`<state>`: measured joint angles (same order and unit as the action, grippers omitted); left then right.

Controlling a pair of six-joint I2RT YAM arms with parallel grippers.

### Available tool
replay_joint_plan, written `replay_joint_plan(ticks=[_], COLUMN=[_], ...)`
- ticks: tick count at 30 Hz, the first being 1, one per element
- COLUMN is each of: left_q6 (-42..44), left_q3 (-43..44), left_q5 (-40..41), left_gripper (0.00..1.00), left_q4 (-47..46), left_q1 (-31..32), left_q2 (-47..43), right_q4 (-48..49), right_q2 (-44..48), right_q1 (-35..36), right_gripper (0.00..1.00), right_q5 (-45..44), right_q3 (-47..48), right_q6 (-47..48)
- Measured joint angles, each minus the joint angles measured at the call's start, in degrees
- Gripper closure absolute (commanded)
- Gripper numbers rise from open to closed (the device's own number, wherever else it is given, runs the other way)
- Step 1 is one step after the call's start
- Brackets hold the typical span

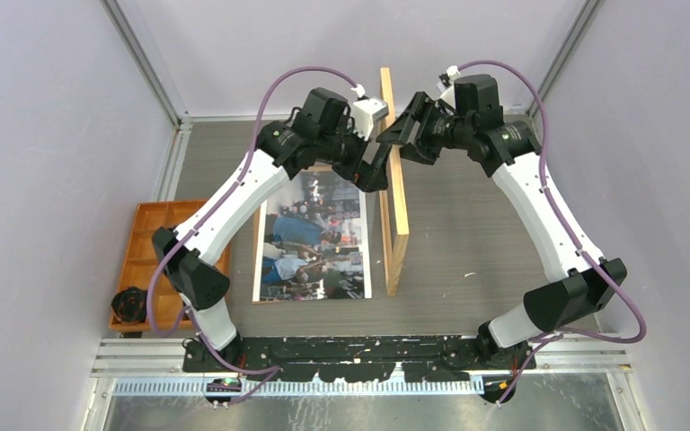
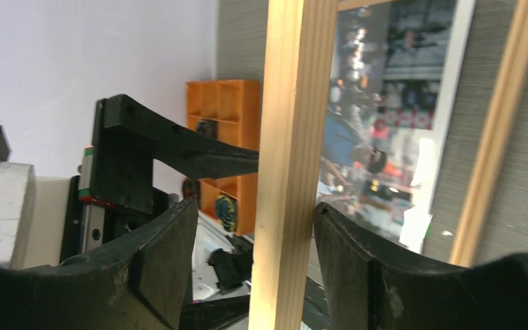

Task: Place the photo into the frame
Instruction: Turn over the photo frame at the center of the board.

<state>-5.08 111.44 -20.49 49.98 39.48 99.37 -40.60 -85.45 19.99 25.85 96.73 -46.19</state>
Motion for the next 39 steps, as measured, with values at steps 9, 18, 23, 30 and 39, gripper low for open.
replay_joint_plan(ticks=[9,18,23,30,39], left_q6=[1.29,4.09,8.66,11.82,13.22], left_q3=[1.53,-3.45,-11.91,-17.18,-16.65], left_q5=[1.84,3.76,8.24,11.85,18.56], left_gripper=[0.0,0.0,0.0,0.0,0.0], left_q4=[1.03,0.72,-1.73,-5.31,-10.8], left_q1=[1.11,-2.86,-5.44,-4.66,0.96], left_q2=[2.4,1.79,2.01,8.87,17.62], right_q4=[-15.74,-23.93,-24.94,-24.06,-24.06], right_q2=[-2.71,-1.86,0.09,3.76,7.41], right_q1=[-0.13,-0.11,-0.13,-0.39,-0.61], right_gripper=[0.59,0.81,0.89,0.98,0.99], right_q5=[-7.76,-20.83,-28.39,-36.52,-42.62], right_q3=[9.31,14.05,12.33,6.34,-1.14], right_q6=[11.13,18.51,20.85,22.77,23.85])
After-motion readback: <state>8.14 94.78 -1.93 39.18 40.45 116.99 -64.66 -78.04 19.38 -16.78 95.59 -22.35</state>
